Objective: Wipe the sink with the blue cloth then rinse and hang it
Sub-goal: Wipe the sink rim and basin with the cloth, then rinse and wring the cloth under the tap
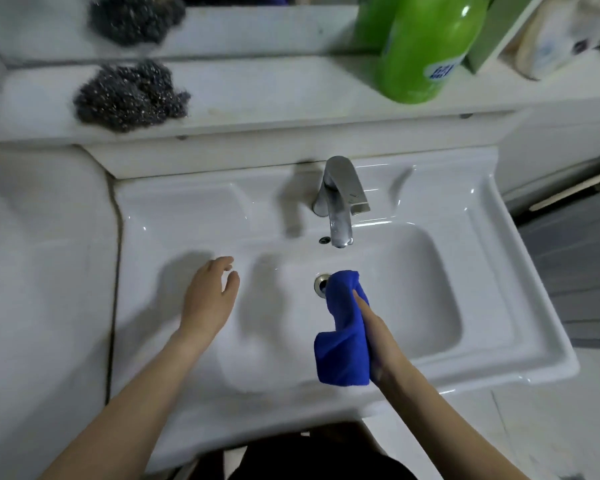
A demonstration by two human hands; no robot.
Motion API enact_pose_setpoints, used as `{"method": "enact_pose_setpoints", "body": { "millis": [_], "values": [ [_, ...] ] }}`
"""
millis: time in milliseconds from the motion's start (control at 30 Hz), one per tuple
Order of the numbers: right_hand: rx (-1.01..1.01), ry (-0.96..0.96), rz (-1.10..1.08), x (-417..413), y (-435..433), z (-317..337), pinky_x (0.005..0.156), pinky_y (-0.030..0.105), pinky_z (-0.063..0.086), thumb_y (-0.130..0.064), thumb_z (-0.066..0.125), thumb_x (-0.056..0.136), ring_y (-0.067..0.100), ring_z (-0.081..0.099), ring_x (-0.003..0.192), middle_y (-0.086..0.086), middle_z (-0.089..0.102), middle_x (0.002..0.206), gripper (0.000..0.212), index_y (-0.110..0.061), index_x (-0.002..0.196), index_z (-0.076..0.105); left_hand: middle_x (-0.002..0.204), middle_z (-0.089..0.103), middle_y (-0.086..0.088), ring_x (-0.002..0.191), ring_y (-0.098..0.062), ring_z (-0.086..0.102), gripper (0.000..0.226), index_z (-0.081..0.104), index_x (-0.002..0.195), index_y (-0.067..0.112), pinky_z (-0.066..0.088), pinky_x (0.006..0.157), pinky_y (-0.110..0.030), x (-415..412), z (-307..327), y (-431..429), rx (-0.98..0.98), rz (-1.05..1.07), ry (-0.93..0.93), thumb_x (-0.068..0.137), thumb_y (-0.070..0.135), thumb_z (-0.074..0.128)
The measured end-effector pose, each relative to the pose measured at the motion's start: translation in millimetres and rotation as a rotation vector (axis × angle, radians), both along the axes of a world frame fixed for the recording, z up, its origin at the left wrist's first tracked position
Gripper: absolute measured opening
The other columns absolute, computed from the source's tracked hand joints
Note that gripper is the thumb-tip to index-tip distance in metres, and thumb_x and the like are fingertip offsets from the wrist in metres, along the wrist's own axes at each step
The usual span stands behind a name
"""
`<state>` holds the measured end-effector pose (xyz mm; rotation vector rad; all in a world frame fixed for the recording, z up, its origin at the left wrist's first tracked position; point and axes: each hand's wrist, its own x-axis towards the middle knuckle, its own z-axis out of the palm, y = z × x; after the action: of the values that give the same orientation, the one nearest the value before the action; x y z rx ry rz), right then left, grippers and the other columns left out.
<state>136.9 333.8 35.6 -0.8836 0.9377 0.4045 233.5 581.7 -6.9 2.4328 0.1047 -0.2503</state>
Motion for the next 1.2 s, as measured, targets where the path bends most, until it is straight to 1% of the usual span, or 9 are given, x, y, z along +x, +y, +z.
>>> {"method": "enact_pose_setpoints", "body": {
  "millis": [100, 267, 500, 667, 800, 933, 1033, 1133, 1200],
  "values": [
    [0.124, -0.029, -0.087, -11.4, -9.4, 23.8, 0.045, 0.021, 0.033, -0.038, 0.056, 0.095, 0.009, 0.034, 0.043, -0.008, 0.042, 0.056, 0.023, -0.028, 0.075, 0.064, 0.107, 0.065, 0.003, 0.098, -0.018, 0.06, 0.024, 0.062, 0.116, 0.016, 0.046, 0.083, -0.031, -6.6, 42.9, -29.8, -0.134, -0.095, -0.14, 0.093, 0.015, 0.055],
    [0.214, 0.03, -0.166, -17.7, -28.9, 38.3, 0.043, 0.018, 0.02, -0.044, 0.052, 0.092, 0.01, 0.012, 0.05, -0.008, 0.012, 0.06, 0.047, -0.022, 0.056, 0.031, 0.097, 0.066, 0.003, 0.083, -0.014, 0.059, 0.018, 0.065, 0.11, 0.016, 0.043, 0.074, -0.015, -3.2, 85.4, -90.3, -0.354, -0.217, -0.041, 0.095, 0.017, 0.057],
    [0.198, 0.017, -0.157, -12.9, -57.8, 24.2, 0.042, 0.019, 0.023, -0.045, 0.062, 0.084, 0.01, 0.016, 0.045, -0.009, 0.022, 0.051, 0.039, -0.023, 0.06, 0.041, 0.086, 0.071, -0.012, 0.077, -0.029, 0.068, 0.018, 0.06, 0.103, 0.009, 0.055, 0.094, -0.048, 41.5, 92.6, -162.8, -0.726, 0.084, 0.288, 0.09, 0.02, 0.063],
    [0.265, 0.053, -0.137, 0.0, -76.4, 13.2, 0.039, 0.017, 0.025, -0.046, 0.067, 0.081, 0.008, 0.021, 0.038, -0.01, 0.027, 0.047, 0.041, -0.026, 0.069, 0.034, 0.099, 0.07, -0.02, 0.096, -0.031, 0.072, 0.014, 0.065, 0.091, 0.001, 0.057, 0.093, -0.033, 61.1, 94.9, -191.6, -1.024, 0.241, 0.427, 0.095, 0.013, 0.06],
    [0.338, 0.081, -0.09, 13.8, -90.3, 12.2, 0.041, 0.017, 0.021, -0.046, 0.077, 0.059, 0.009, 0.026, 0.031, -0.008, 0.026, 0.041, 0.057, -0.028, 0.073, 0.025, 0.11, 0.068, -0.03, 0.083, -0.027, 0.075, 0.017, 0.064, 0.092, -0.012, 0.06, 0.078, -0.024, 68.9, 93.5, -201.4, -0.986, 0.323, 0.378, 0.091, 0.004, 0.06],
    [0.437, 0.109, 0.027, 28.1, -100.7, 5.7, 0.041, 0.017, 0.02, -0.037, 0.095, 0.037, 0.009, 0.015, 0.04, -0.007, 0.014, 0.05, 0.086, -0.027, 0.074, 0.017, 0.105, 0.071, -0.028, 0.082, -0.028, 0.076, 0.025, 0.061, 0.101, -0.02, 0.057, 0.092, -0.036, 76.6, 101.6, -205.6, -0.965, 0.361, 0.386, 0.09, 0.003, 0.06],
    [0.35, 0.161, 0.079, 37.7, -103.1, 10.4, 0.039, 0.018, 0.026, -0.042, 0.089, 0.053, 0.01, 0.018, 0.045, -0.01, 0.02, 0.054, 0.066, -0.027, 0.065, 0.026, 0.093, 0.072, -0.022, 0.079, -0.028, 0.076, 0.012, 0.06, 0.098, -0.007, 0.056, 0.094, -0.038, 85.3, 112.4, -206.4, -1.016, 0.394, 0.401, 0.09, 0.002, 0.059],
    [0.067, 0.079, 0.168, 44.3, -104.5, 1.0, 0.051, 0.026, 0.048, -0.052, 0.06, 0.089, 0.018, 0.054, 0.061, -0.003, 0.058, 0.074, 0.023, -0.03, 0.082, 0.059, 0.087, 0.071, -0.02, 0.073, -0.026, 0.075, 0.009, 0.058, 0.098, -0.003, 0.06, 0.083, -0.032, 87.6, 116.9, -205.4, -1.004, 0.342, 0.407, 0.092, 0.003, 0.058],
    [0.114, 0.063, 0.132, 50.6, -99.4, -6.2, 0.048, 0.024, 0.044, -0.048, 0.068, 0.084, 0.013, 0.049, 0.052, -0.008, 0.055, 0.066, 0.015, -0.034, 0.086, 0.062, 0.083, 0.072, -0.022, 0.071, -0.027, 0.075, 0.012, 0.058, 0.095, -0.002, 0.062, 0.073, -0.03, 84.5, 117.1, -199.8, -0.968, 0.297, 0.401, 0.095, 0.01, 0.056]
  ]
}}
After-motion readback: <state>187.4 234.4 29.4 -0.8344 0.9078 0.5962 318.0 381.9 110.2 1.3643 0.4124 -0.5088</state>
